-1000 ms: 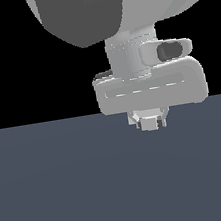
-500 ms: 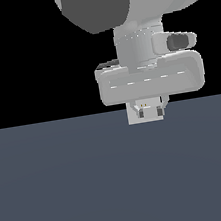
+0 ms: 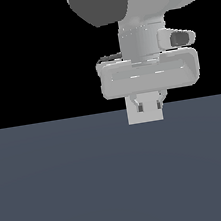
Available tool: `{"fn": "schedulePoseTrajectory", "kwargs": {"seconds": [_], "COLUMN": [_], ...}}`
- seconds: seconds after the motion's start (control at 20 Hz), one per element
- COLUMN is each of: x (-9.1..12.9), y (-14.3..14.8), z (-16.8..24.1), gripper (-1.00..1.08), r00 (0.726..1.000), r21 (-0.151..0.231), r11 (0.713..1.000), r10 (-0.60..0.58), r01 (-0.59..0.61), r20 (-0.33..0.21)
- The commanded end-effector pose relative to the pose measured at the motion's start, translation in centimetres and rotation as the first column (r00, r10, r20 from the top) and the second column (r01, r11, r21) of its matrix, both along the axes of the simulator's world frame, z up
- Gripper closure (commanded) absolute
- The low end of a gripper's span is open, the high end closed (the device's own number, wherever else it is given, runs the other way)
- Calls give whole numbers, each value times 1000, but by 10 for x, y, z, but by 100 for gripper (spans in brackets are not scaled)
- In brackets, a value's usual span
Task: Plug the charger into the wall socket.
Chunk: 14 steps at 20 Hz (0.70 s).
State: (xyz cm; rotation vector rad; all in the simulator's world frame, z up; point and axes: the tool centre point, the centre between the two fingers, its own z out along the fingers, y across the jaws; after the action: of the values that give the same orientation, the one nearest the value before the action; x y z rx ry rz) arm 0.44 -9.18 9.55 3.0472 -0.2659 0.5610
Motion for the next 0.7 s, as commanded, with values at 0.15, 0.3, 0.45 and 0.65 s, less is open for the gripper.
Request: {"fn": "schedulePoseTrajectory", "kwargs": {"seconds": [0.15, 0.3, 0.45, 0.65], "x": [4, 6, 6, 6], "y": [0, 0, 0, 0], "z": [4, 5, 5, 5], "gripper": [108, 108, 108, 108], "r00": [999, 998, 998, 998], "r21": [1, 1, 1, 1], "r11": [999, 998, 998, 998], "r10": [47, 59, 62, 62], "r01": [-47, -59, -62, -62], "r20": [-2, -3, -4, -4]}}
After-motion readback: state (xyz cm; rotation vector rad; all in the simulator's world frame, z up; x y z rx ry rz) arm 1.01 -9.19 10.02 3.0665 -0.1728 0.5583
